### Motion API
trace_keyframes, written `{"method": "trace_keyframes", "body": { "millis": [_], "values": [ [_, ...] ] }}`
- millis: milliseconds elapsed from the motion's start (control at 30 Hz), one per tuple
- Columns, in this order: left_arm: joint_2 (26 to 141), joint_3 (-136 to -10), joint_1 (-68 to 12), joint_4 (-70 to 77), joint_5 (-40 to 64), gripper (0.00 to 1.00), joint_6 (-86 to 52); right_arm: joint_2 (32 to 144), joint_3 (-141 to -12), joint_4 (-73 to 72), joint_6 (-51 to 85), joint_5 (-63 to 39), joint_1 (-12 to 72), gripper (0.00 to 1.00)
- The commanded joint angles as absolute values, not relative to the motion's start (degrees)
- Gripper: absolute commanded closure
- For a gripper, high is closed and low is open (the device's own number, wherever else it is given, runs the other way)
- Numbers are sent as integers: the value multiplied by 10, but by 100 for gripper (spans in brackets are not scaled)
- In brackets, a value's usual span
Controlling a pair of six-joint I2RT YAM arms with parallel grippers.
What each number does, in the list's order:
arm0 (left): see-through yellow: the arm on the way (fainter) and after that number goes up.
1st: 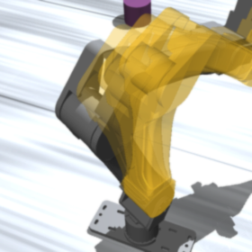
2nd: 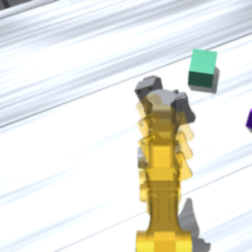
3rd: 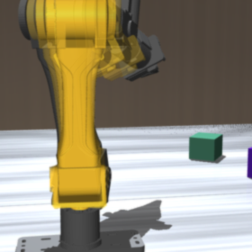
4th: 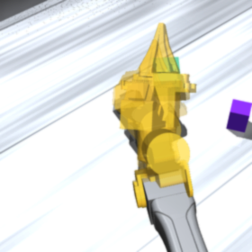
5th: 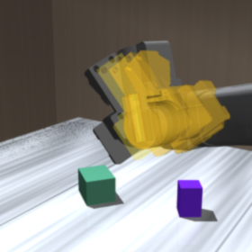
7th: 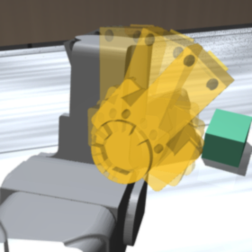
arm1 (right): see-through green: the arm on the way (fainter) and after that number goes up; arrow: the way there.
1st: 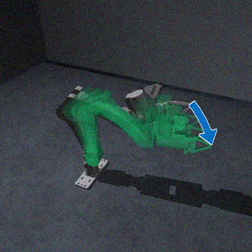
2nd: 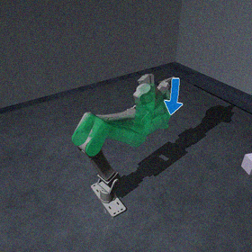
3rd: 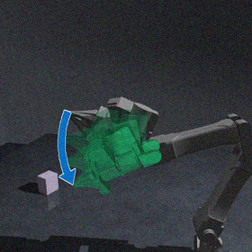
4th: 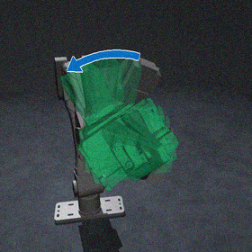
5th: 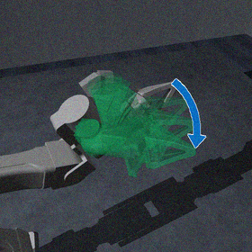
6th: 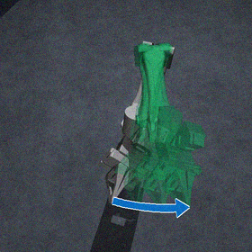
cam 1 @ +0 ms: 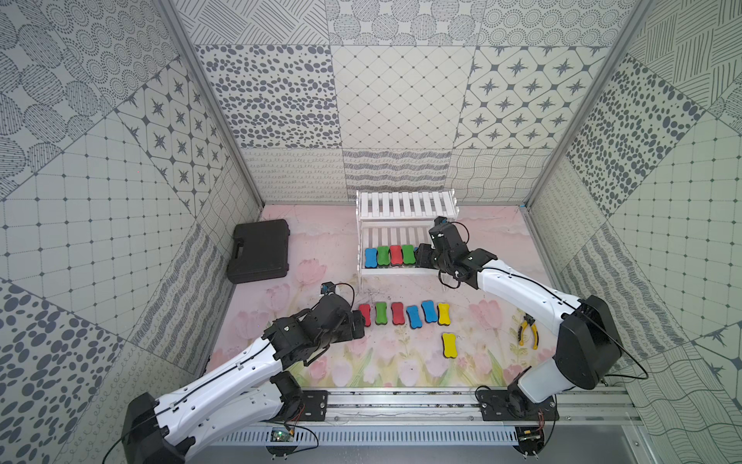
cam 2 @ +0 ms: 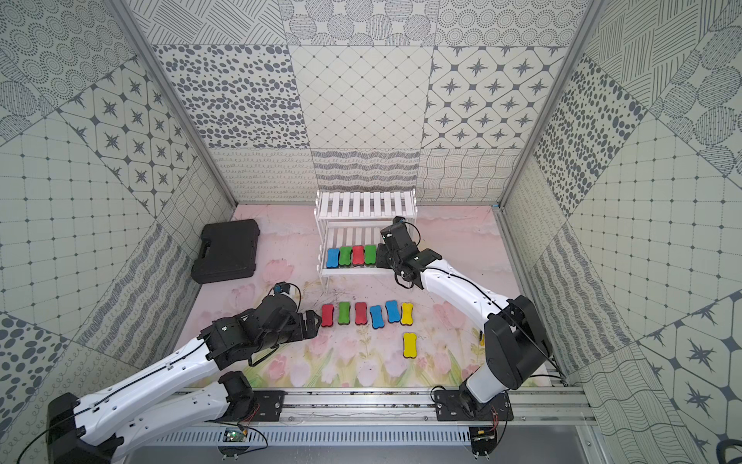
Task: Remove the whiteboard erasers from the shelf
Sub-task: Pick up the whiteboard eraser from the shelf.
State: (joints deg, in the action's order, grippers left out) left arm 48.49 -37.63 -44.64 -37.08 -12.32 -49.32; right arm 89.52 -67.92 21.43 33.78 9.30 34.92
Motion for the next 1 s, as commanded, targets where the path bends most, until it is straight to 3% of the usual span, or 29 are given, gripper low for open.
{"method": "trace_keyframes", "body": {
  "millis": [0, 367, 600, 967],
  "values": [
    [480, -374, -447, -390, -134, 1, -493, 901, -674, 197, 342, 97, 343, 55],
    [484, -374, -446, -388, -135, 1, -490, 854, -643, 205, 323, 102, 338, 57],
    [489, -376, -447, -384, -134, 1, -489, 854, -680, 224, 296, 95, 344, 45],
    [493, -376, -445, -385, -136, 0, -487, 897, -708, 235, 289, 97, 354, 43]
  ]
}}
